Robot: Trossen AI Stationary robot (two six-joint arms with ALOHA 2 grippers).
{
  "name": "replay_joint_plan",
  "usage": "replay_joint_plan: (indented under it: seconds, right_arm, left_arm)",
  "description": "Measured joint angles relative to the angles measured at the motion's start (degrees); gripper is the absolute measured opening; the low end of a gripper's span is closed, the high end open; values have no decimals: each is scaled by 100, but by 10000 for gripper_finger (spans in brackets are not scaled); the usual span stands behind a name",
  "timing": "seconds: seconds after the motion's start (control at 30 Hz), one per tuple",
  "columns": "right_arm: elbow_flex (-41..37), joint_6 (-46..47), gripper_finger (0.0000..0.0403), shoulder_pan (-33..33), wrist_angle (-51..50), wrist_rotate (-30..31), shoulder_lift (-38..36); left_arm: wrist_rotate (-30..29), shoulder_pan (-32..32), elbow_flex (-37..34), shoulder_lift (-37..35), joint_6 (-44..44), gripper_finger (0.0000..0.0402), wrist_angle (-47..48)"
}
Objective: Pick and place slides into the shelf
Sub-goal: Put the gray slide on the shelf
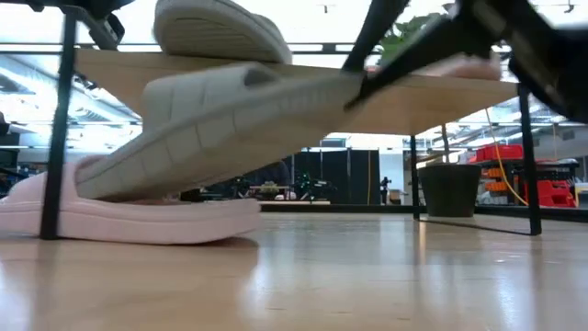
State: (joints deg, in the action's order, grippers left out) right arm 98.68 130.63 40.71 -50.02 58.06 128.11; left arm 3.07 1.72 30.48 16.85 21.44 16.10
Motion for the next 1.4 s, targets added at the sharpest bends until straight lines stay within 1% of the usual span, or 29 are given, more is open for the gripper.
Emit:
replay_joint_plan:
  seconds: [0.27,0.43,0.5,0.9,1.07,1.3,1.4]
  right_arm:
    - [-45,46,22,-38,176,-119,454]
    - [-141,77,22,-75,237,162,519]
    - [-145,76,22,-75,127,258,519]
    - [-147,89,22,-169,-462,290,519]
    - [-147,100,22,-77,-623,114,519]
    - [-132,111,22,-105,-749,5,519]
    - [-129,109,22,-23,-1005,-41,448]
  left_arm:
    - [-8,0,2,0,137,62,-2]
    - [-7,0,2,-1,349,65,0]
    - [-7,0,1,1,349,66,1]
    - [-4,0,2,-1,504,56,2]
    - [-4,0,2,0,537,59,3]
    - [-2,0,2,-1,539,50,9]
    - [-2,0,2,0,541,48,9]
